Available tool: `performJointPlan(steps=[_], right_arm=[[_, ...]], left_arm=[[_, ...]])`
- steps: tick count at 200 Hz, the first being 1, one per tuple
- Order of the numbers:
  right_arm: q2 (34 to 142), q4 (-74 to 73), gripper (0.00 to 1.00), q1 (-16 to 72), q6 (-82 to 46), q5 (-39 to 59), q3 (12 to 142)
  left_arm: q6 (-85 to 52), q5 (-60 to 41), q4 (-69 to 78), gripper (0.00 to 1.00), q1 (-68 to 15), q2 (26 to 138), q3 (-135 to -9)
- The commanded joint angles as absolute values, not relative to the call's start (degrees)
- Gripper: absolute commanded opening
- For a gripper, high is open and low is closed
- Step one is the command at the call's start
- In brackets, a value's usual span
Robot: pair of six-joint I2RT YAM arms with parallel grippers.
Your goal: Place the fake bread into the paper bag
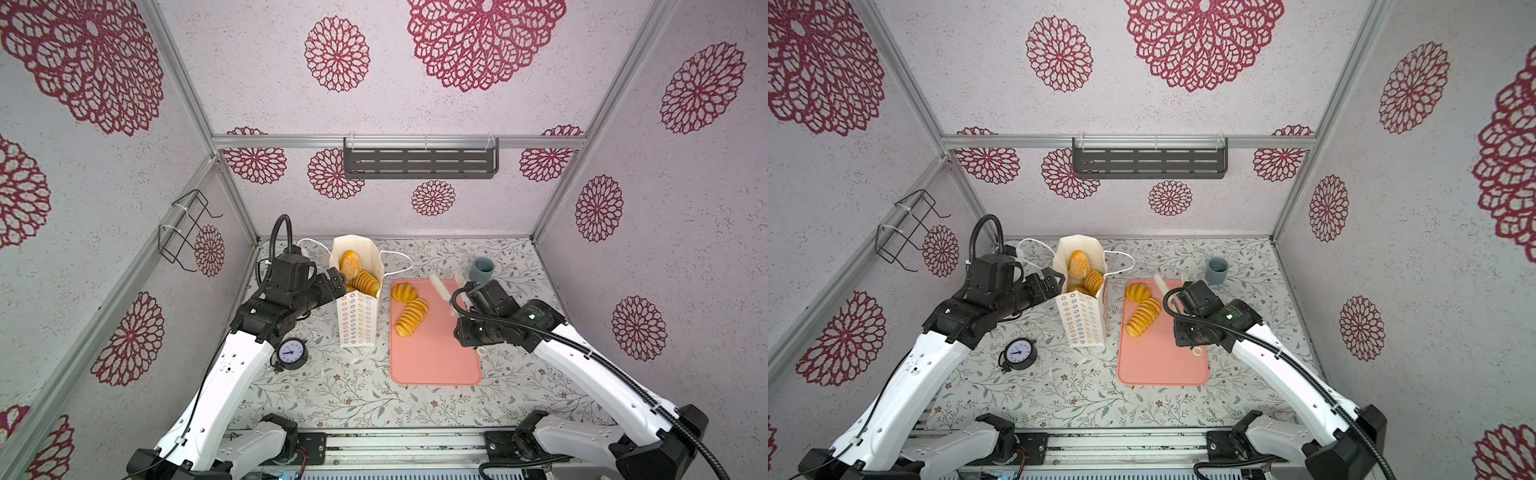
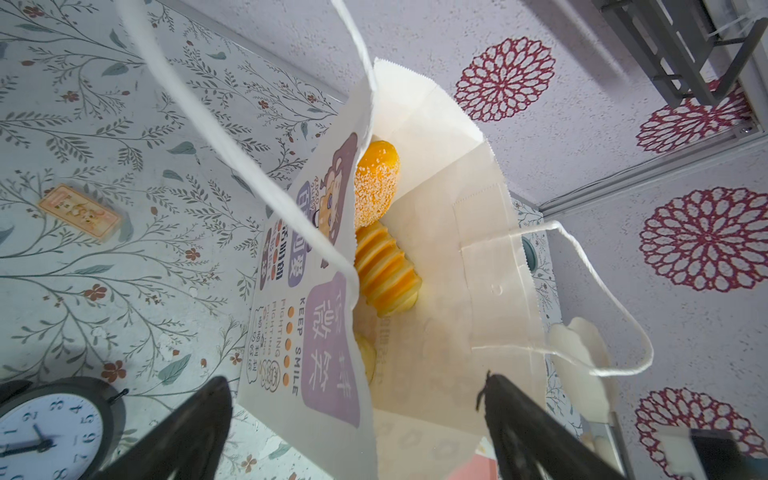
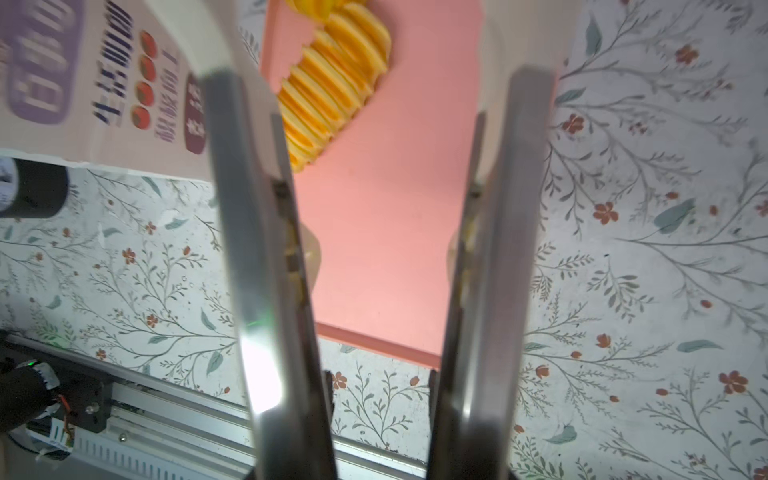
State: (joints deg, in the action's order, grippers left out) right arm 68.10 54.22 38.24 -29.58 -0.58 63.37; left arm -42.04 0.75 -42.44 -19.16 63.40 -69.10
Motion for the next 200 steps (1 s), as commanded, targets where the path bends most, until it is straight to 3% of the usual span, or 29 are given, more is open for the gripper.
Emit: performJointPlan(steps=[1, 49, 115, 200], right_arm=[[69.76, 48.76, 0.42, 38.14, -29.45, 0.86, 63.73], [79.64, 48.98, 0.46, 37.36, -23.36, 1.14, 68.38], [95.16, 56.7, 0.48, 36.18, -16.43, -0.49, 84.15], [107.61, 64.33, 0.49, 34.94, -12.74, -3.34, 96.83]], left_arm=[[-42.25, 2.26, -43.68, 1.0, -19.72, 63.29, -69.88], [-42.81, 2.99, -43.27, 1.0, -20.04, 61.72, -68.62], [-42.63, 2.09, -40.53, 1.0, -20.07, 60.94, -66.56], [-39.9, -0.53, -38.08, 0.97, -19.72, 61.55, -65.74]])
